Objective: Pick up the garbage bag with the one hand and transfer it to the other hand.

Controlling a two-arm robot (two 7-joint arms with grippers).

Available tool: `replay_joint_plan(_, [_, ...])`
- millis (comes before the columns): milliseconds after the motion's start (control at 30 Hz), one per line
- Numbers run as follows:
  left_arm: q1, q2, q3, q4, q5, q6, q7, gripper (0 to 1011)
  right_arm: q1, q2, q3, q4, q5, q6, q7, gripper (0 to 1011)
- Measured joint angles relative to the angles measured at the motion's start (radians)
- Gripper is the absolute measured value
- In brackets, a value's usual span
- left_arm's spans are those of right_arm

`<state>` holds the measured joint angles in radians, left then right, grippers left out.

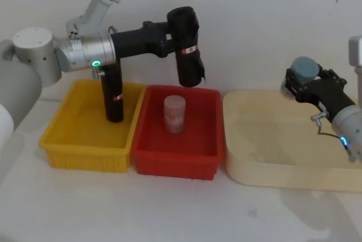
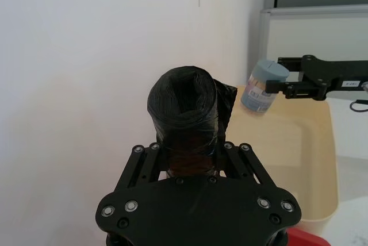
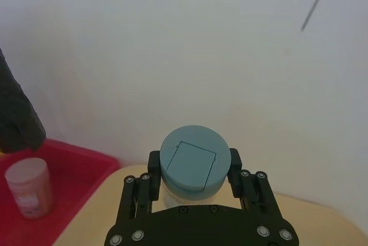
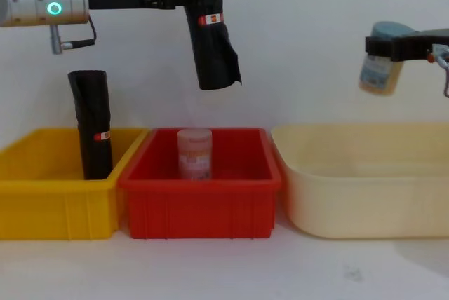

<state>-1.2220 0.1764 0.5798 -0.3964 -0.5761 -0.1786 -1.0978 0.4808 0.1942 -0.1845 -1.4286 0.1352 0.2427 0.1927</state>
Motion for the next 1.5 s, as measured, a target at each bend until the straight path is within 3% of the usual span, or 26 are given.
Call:
replay_joint_plan(300, [-0.076, -0.055, 0.037, 0.149, -0.029, -0.061, -0.060, 400, -0.013, 0.028, 0.010, 0.000, 0.000, 0.012, 0.026, 676])
replay_joint_plan(700, [-0.120, -0.086, 0.060, 0.235, -0.047, -0.097, -0.095, 400, -0.020, 0.045, 0.011, 0.000, 0.005, 0.023, 0.048, 996])
replay_joint_plan(1100, [-0.136, -0.098, 0.068, 0.267, -0.053, -0.111, -0.108, 400, -0.026, 0.053, 0.001, -0.022, 0.019, 0.013, 0.073, 1000])
replay_joint_plan(1500, [-0.143, -0.103, 0.071, 0.280, -0.056, -0.116, -0.113, 400, -0.023, 0.058, -0.036, -0.074, 0.063, -0.016, 0.159, 1000])
